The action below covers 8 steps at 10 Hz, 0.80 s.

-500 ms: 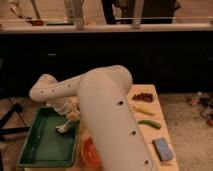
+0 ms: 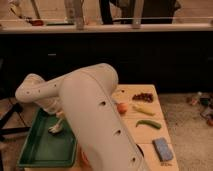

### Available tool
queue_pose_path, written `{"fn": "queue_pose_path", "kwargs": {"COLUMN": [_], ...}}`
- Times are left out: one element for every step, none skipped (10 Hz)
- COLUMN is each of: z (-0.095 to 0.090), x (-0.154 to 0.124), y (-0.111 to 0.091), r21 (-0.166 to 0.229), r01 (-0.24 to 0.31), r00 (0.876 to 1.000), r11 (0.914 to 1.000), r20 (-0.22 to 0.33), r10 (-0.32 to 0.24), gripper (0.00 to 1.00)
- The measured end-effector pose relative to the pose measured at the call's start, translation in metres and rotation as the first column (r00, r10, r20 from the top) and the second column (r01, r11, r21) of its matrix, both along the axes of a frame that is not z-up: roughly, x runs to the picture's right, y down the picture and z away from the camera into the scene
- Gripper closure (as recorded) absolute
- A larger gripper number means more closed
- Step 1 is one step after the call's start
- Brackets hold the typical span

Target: Wipe tray with brush

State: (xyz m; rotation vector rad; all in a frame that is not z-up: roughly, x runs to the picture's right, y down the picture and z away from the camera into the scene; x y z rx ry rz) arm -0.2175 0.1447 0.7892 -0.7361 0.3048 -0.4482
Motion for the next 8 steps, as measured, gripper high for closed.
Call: {"fn": "queue_pose_path", "kwargs": {"z": [-0.002,-0.005,-0.006,-0.009,-0.011,-0.012,-0.014,-0.018], "x": [-0.012,-0.023,-0.029,-0.036,-0.038,-0.037,-0.032,-0.023], "y": [0.002,0.007,0.011,0.023,0.031,0.039,0.051,0.059], "r21": [0.001,-0.002,-0.004,-0.015,-0.022,-0.03,-0.041,-0.052], "r01": [0.025,0.048,0.065,0.086,0.092,0.092,0.087,0.075], "r00": [0.999,0.998,0.996,0.993,0.992,0.992,0.992,0.994], "r11": [0.9997,0.9988,0.9979,0.9962,0.9955,0.9953,0.9954,0.9958], "r20": [0.023,0.043,0.057,0.078,0.088,0.093,0.092,0.087], "r10": [-0.025,-0.048,-0.065,-0.084,-0.089,-0.089,-0.083,-0.071], "gripper": [1.0,1.0,1.0,1.0,1.0,1.0,1.0,1.0]}}
